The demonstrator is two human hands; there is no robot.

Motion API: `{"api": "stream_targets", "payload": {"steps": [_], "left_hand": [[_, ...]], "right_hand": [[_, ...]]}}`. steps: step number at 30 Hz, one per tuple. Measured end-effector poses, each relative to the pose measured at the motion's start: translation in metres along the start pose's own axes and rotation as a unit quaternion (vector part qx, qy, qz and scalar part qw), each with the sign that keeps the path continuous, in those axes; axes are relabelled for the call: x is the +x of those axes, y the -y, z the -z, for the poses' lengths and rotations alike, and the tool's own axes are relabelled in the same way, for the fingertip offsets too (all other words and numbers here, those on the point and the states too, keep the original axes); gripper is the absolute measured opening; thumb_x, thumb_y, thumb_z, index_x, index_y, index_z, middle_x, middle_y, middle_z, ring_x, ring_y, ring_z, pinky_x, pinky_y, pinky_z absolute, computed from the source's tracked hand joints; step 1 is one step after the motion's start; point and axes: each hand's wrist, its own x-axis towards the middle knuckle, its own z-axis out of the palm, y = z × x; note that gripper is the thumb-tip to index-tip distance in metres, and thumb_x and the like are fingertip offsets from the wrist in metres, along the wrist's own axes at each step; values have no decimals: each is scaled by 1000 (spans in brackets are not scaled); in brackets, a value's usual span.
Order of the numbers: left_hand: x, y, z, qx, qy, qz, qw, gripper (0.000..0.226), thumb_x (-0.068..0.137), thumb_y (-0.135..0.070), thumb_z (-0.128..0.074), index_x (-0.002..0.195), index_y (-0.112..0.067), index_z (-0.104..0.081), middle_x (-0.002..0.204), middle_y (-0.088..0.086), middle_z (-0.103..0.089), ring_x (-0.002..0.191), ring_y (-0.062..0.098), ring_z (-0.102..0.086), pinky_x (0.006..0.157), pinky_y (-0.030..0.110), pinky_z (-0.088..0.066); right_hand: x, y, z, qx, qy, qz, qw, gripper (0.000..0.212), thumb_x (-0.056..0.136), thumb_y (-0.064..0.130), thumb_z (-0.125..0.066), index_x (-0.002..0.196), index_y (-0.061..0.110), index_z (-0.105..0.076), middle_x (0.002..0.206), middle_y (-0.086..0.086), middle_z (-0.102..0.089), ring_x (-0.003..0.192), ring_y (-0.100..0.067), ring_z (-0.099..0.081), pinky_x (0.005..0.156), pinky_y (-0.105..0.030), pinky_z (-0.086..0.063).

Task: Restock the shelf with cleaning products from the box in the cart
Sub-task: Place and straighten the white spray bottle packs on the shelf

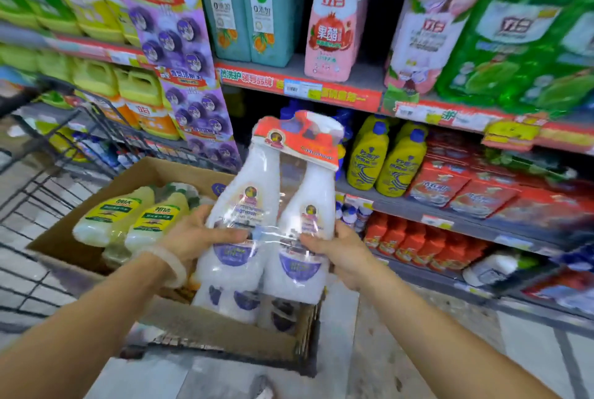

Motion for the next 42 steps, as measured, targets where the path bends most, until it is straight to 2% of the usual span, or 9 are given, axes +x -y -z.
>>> {"api": "stream_targets", "payload": {"steps": [4, 9, 14, 19, 26, 29, 34, 38, 42], "left_hand": [[-32, -35, -65, 26, 35, -78, 996, 94, 30, -25, -87, 115, 0, -58, 103, 21, -70, 85, 34, -69, 77, 44, -57], [-63, -53, -167, 71, 110, -173, 976, 95, 27, -41, -95, 108, -2, -63, 105, 20, -71, 101, 40, -66, 92, 59, -49], [-104, -77, -290, 92, 171, -247, 949, 89, 20, -47, -92, 98, -10, -67, 92, 7, -76, 86, 27, -71, 78, 41, -55], [-145, -110, -412, 88, 245, -300, 918, 62, 38, -20, -91, 94, -9, -66, 82, -2, -75, 76, 19, -70, 61, 20, -56], [-188, -142, -565, 94, 373, -297, 874, 44, 51, -6, -89, 88, -3, -67, 73, 3, -74, 58, 10, -70, 51, 21, -54], [-194, -143, -624, 102, 402, -299, 860, 28, 62, 9, -81, 79, -7, -65, 72, 7, -73, 53, 10, -68, 49, 20, -54], [-182, -153, -714, 90, 437, -289, 847, 31, 61, 7, -82, 83, -6, -65, 67, -2, -73, 56, 7, -69, 52, 19, -54], [-164, -191, -785, 74, 434, -294, 848, 40, 63, 2, -83, 96, -3, -62, 86, 9, -74, 72, 18, -71, 65, 27, -59], [-143, -256, -847, 61, 417, -327, 846, 38, 65, -4, -84, 96, -1, -63, 83, 7, -71, 61, 9, -68, 50, 18, -53]], "right_hand": [[-72, 39, 57, -7, -57, 94, 994, 39, 71, 1, -78, 103, 11, -57, 102, -9, -69, 91, -25, -65, 85, -44, -54], [-173, 67, 145, -65, -141, 202, 967, 49, 71, -1, -78, 106, 17, -50, 108, -10, -66, 96, -23, -65, 88, -43, -54], [-279, 83, 232, -111, -248, 272, 923, 60, 70, 4, -81, 117, 13, -45, 114, -6, -63, 103, -22, -63, 88, -39, -53], [-374, 92, 318, -123, -356, 308, 874, 52, 70, 11, -81, 110, 24, -50, 112, -4, -65, 100, -20, -65, 89, -42, -53], [-472, 88, 410, -73, -465, 324, 820, 42, 78, 5, -73, 113, 20, -55, 105, -4, -69, 92, -19, -68, 77, -33, -57], [-492, 80, 453, -43, -510, 326, 795, 45, 75, 6, -76, 115, 16, -57, 103, -7, -72, 92, -26, -69, 80, -44, -56], [-503, 87, 526, -40, -522, 332, 784, 80, 43, 35, -92, 113, 17, -59, 100, -7, -74, 90, -28, -71, 76, -44, -56], [-499, 134, 601, -61, -530, 342, 773, 45, 71, 5, -79, 110, 16, -60, 96, -7, -75, 89, -30, -71, 79, -46, -56], [-489, 214, 672, -121, -530, 364, 756, 36, 79, 2, -70, 110, 18, -59, 90, -2, -75, 80, -19, -72, 64, -28, -56]]}}
